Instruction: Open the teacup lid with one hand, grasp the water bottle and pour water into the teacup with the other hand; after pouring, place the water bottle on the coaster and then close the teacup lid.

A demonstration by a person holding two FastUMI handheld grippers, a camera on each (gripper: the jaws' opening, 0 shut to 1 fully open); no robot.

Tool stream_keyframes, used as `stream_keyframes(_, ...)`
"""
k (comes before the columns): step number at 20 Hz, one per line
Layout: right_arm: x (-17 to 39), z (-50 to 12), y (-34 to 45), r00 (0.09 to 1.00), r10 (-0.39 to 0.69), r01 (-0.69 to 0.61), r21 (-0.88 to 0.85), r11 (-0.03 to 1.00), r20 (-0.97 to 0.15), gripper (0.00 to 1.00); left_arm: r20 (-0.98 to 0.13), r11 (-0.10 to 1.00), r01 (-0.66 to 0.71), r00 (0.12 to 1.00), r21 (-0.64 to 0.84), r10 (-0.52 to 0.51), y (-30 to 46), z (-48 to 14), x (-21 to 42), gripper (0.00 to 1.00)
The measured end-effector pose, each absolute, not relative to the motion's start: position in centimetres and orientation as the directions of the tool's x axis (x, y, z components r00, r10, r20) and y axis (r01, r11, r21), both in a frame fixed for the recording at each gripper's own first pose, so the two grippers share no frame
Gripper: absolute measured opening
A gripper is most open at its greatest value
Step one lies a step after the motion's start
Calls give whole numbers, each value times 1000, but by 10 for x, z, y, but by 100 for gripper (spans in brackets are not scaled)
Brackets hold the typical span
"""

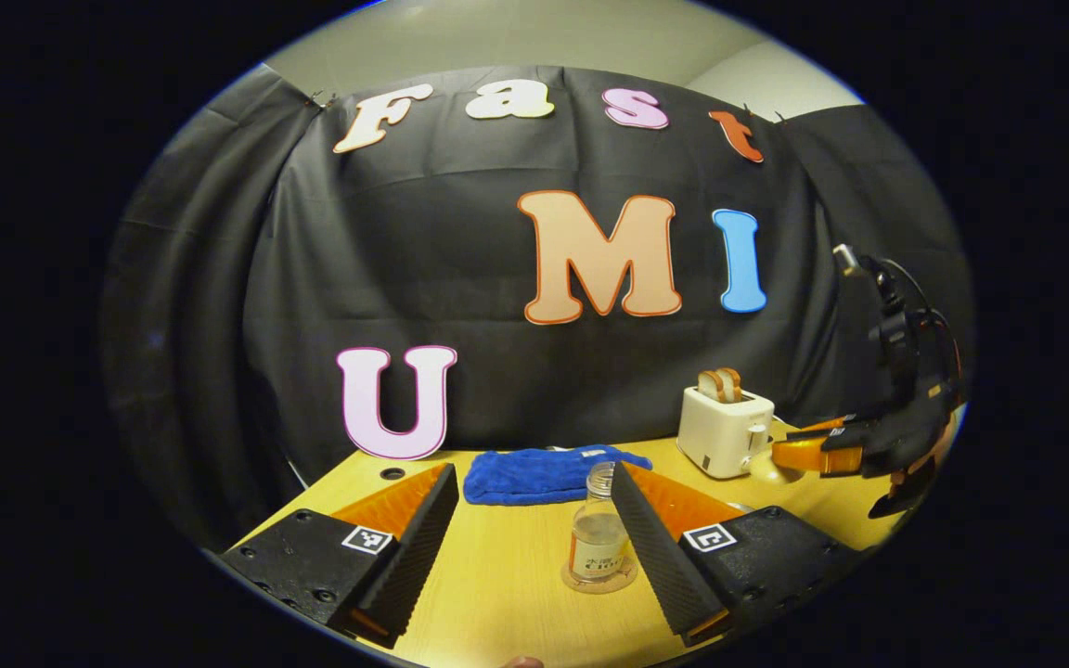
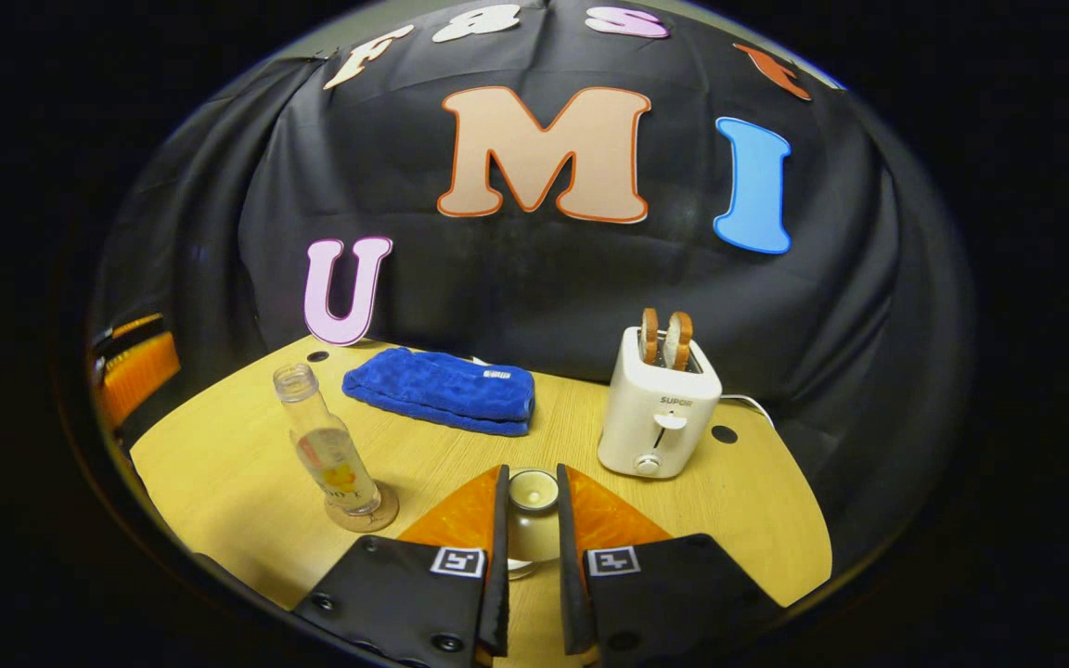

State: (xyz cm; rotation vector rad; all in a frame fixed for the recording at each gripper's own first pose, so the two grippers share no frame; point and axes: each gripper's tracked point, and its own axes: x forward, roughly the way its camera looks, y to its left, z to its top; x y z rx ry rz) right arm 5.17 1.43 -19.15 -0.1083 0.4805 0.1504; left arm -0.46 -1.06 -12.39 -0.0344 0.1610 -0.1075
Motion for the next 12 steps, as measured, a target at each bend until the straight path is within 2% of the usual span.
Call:
stream_keyframes(4, 46, -167, 7, 890, 99, -142, -63, 988, -444, 25, -163, 982, 171, 970, -77, -182, -33, -143, 1, 98)
stream_keyframes(12, 30, -155, -25, 895, 19, -79, -116, 990, -445, 26, -267, 961, 268, 923, -68, -276, -68, -211, 4, 98)
